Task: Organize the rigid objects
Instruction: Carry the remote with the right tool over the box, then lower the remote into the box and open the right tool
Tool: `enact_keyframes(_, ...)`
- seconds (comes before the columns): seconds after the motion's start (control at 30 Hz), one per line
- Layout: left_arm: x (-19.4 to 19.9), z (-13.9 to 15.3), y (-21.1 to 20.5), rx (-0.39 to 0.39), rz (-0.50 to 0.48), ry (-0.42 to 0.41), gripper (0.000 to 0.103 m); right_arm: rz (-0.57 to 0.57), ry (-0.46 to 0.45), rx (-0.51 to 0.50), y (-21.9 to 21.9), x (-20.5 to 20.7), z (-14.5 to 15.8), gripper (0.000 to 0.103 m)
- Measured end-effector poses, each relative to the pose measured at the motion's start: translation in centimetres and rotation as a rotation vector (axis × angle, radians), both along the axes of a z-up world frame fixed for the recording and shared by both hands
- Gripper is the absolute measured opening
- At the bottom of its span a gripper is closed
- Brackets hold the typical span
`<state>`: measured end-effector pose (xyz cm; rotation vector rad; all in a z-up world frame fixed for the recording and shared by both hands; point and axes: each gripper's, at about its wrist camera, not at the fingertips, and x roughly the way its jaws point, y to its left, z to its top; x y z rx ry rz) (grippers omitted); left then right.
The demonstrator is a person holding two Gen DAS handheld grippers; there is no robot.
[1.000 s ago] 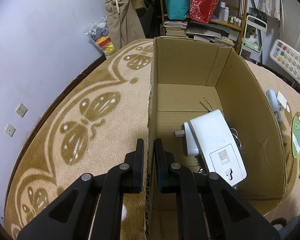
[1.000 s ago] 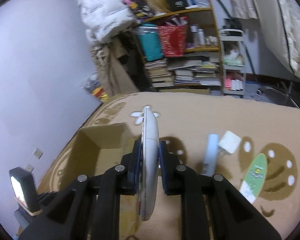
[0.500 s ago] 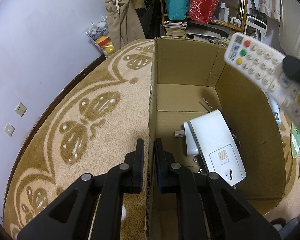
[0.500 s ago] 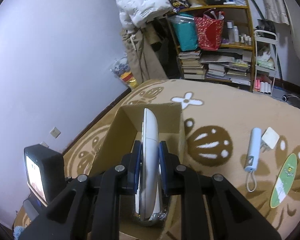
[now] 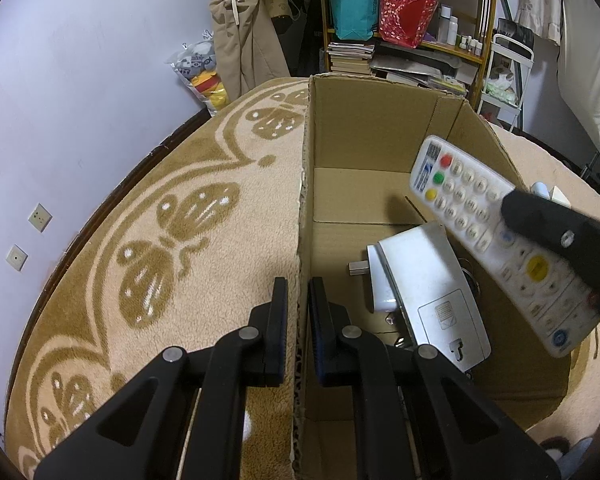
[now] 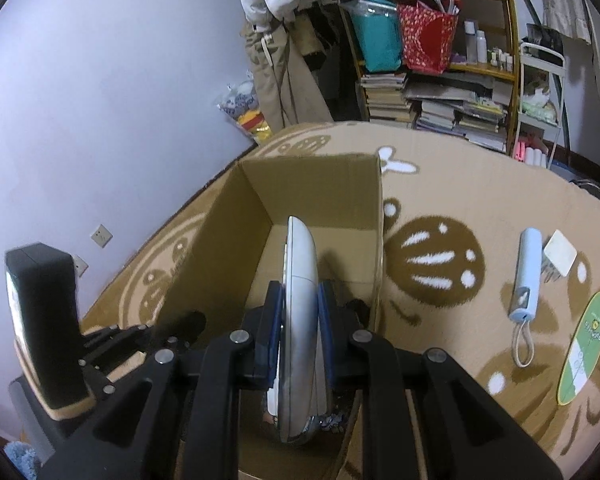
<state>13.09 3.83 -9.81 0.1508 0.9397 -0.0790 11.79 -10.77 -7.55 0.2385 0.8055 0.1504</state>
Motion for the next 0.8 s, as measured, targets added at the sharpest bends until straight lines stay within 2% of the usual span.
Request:
enact_keyframes(0.3,0.0,0.0,0.0,0.001,-0.001,-0.001,0.011,-0.01,0.046,-0.013,0.1,0.5,-1.6,0.019)
enact_keyframes(0.57,0.0,0.0,0.0,0.002,-0.001,0.0,0.011,-0.018,0.054,-0.012,0.1,0.8,-1.6,0.02)
enact_keyframes(0.8,-0.1,0.1,-0.1,0.0,-0.004,-0.001,0.011,-0.025,0.014,-0.027,0.0,0.5,-0.7,0.02)
